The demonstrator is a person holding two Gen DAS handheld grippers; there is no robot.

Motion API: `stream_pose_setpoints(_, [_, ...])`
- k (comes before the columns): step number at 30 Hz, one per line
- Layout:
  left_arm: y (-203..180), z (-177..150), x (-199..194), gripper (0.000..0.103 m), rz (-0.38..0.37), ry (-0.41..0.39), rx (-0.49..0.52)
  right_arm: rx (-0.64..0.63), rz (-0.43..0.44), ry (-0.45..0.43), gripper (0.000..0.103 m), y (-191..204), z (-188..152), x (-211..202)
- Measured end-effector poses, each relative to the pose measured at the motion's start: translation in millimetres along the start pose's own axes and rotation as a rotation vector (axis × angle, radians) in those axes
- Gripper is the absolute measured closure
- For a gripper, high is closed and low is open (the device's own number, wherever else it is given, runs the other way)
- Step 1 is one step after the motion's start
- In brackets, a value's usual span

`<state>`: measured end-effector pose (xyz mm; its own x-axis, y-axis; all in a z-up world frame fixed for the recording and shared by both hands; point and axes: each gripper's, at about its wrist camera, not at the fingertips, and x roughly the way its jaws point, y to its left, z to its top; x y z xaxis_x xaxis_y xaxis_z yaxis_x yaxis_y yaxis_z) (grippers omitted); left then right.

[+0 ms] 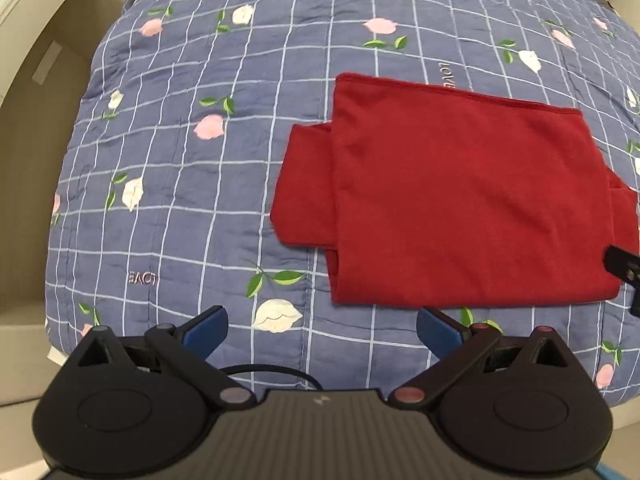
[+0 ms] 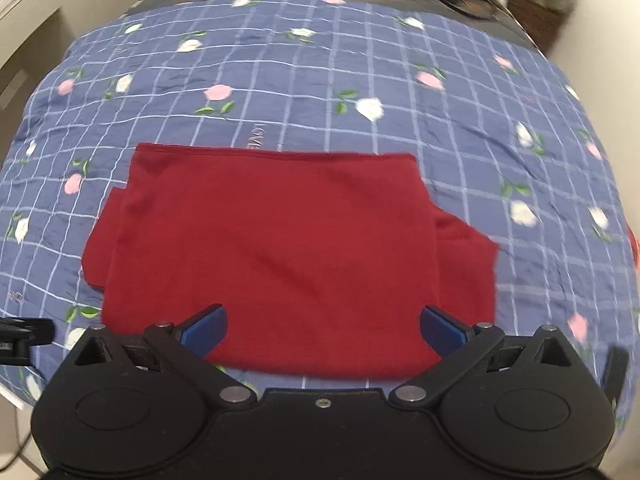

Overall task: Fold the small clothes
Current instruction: 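Lower the left gripper onto the side edge of the folded sweater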

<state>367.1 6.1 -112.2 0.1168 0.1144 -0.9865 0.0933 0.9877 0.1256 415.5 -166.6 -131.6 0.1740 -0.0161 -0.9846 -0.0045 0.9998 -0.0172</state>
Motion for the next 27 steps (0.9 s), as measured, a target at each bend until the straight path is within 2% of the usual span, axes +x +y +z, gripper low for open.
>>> stream_pose_setpoints(3, [0.6, 1.4, 10.1, 0.001, 0.021, 0.021, 0.001, -0.041, 0.019, -0.014, 0.001, 0.5, 3.6, 24.1])
stream_pose_setpoints(10, [5.4, 8.2, 25.6, 0.001, 0.027, 0.052, -0.042, -0.108, -0.012, 0.129, 0.001, 12.3, 15.4, 85.3])
stream_pose_setpoints(12, [5.6, 10.0, 28.3, 0.001, 0.031, 0.056, -0.040, -0.137, -0.022, 0.139, 0.001, 19.9, 18.3, 96.9])
stream_pose_setpoints(18, [4.1, 15.6, 49.5, 0.001, 0.050, 0.091, -0.029, -0.164, -0.008, 0.115, 0.001, 28.9, 29.6, 123.6])
stream_pose_setpoints(24, [2.2, 22.2, 73.2, 0.001, 0.056, 0.129, -0.042, -0.212, 0.007, -0.061, 0.001, 27.4, 30.1, 134.2])
stream_pose_setpoints(27, [-0.2, 24.4, 83.8, 0.001, 0.054, 0.145, -0.040, -0.247, -0.012, -0.039, 0.001, 29.6, 26.4, 151.3])
